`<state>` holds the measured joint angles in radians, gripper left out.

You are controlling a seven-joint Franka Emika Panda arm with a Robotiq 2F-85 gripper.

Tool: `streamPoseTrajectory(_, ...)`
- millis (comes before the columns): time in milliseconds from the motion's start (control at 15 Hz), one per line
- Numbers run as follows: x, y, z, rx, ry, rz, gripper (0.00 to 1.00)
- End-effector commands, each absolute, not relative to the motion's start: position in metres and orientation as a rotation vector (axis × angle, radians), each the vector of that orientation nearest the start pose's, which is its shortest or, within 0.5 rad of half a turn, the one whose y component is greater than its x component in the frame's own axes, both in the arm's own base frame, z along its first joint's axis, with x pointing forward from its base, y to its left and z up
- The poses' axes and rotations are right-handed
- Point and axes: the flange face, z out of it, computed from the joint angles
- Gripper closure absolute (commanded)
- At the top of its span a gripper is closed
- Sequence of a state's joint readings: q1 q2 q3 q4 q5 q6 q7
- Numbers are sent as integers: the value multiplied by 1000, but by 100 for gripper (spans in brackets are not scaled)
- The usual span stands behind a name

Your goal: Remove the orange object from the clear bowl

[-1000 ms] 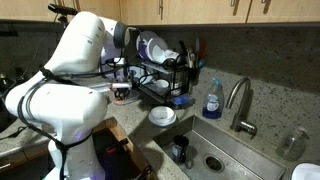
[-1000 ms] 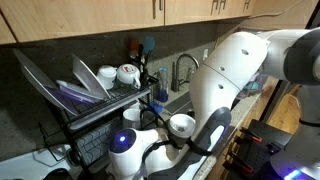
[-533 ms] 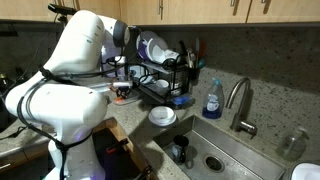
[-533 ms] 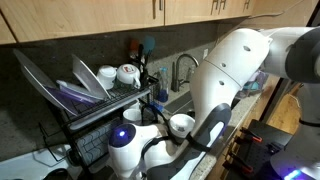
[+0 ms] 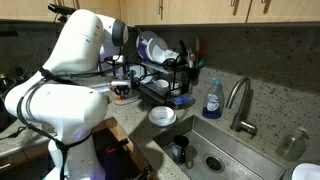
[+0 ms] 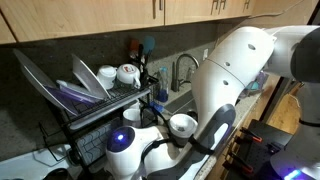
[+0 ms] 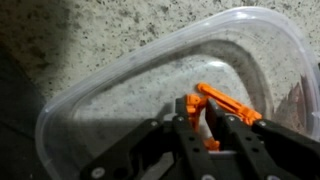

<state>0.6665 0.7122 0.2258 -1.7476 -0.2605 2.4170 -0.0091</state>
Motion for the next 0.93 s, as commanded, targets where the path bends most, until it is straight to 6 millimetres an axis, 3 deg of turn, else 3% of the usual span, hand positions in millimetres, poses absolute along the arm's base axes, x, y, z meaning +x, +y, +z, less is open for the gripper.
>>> streamPoseTrajectory(0, 416, 510, 178, -2766, -1580, 45, 40)
streamPoseTrajectory(333, 414, 512, 176, -2763, -1590, 54, 3)
streamPoseTrajectory(400, 414, 512, 175, -2762, -1589, 59, 0)
streamPoseTrajectory(867, 420, 515, 168, -2769, -1573, 44, 7)
